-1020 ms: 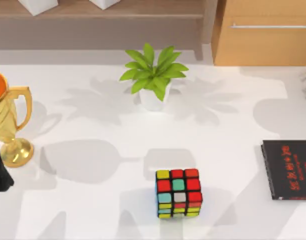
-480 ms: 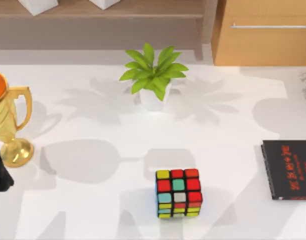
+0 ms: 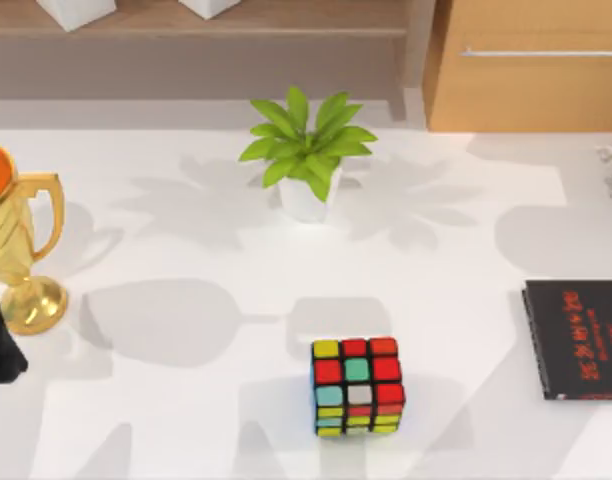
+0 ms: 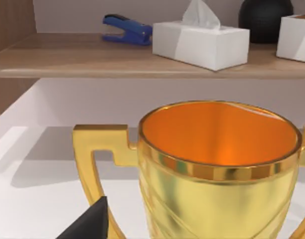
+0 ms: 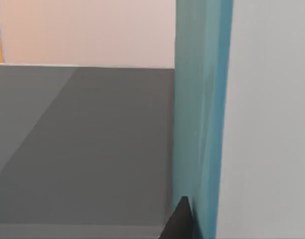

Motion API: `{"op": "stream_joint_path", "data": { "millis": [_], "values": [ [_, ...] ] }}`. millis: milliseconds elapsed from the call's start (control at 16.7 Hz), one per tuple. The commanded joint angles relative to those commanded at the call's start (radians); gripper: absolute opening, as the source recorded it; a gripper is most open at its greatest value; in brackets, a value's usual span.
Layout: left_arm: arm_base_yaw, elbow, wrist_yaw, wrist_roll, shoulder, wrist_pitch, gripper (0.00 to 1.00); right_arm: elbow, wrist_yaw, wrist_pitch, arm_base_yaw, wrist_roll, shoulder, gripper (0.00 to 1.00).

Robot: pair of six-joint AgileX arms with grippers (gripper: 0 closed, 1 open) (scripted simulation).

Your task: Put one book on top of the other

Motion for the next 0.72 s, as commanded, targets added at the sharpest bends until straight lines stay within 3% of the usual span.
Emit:
{"op": "stream_joint_path", "data": {
  "millis": [360,720],
  "values": [
    [0.0,0.0,0.0,0.0,0.0,0.0,1.0,-0.055,0.06,-0.035,0.011,0.098,-0.099,0.0],
    [0.0,0.0,0.0,0.0,0.0,0.0,1.0,-0.367,0.259,-0.168,0.104,0.505,-0.478,0.0]
  ]
}}
